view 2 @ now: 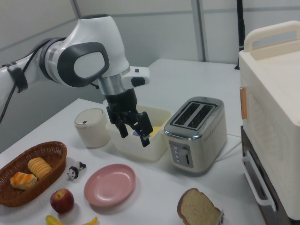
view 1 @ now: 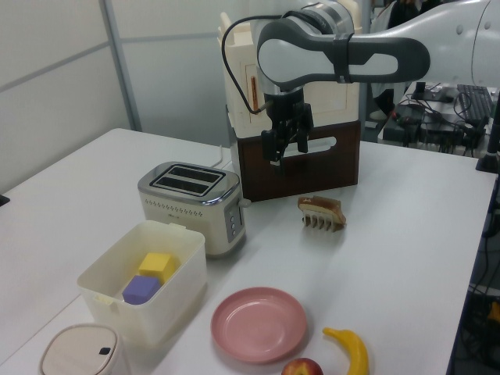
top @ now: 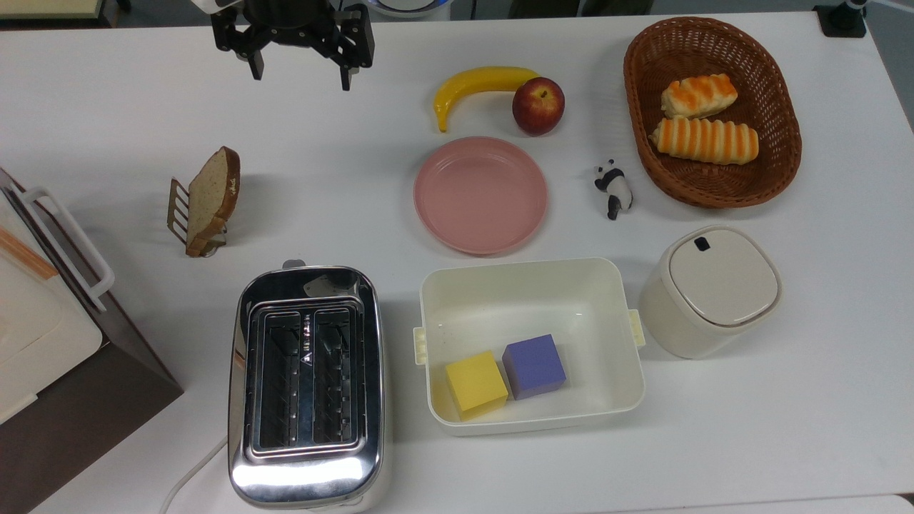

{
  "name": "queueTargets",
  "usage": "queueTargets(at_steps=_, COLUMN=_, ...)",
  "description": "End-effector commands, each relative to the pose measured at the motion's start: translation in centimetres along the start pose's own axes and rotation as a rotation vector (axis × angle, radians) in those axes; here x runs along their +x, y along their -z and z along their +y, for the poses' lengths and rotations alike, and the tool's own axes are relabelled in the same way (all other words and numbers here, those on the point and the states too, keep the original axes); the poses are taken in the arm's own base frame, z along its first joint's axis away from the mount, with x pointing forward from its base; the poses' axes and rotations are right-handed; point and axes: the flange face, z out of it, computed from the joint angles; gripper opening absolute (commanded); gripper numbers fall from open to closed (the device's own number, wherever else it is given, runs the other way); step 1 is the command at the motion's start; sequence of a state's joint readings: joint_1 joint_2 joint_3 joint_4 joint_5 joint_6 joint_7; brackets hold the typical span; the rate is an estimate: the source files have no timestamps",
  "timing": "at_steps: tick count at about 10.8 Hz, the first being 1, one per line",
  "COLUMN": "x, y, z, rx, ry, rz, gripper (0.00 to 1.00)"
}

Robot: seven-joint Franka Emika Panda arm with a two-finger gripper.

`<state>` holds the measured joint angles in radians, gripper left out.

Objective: Put the bread in the toaster
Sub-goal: 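Move the open gripper toward the bread slice in the metal rack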

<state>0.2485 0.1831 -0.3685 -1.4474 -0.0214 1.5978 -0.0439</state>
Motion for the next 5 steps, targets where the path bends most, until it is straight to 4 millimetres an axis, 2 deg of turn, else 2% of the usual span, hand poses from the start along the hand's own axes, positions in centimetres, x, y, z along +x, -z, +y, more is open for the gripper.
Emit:
queueTargets(at_steps=1, x=-0.6, y=0.45, z=0.79, rx=0.015, ry=-0.021, rz=0.025, gripper=1.0)
queueTargets(at_steps=5, x=-0.58, y=0.45, z=1.32, rx=0.015, ry=-0.03, rz=0.032, gripper=1.0)
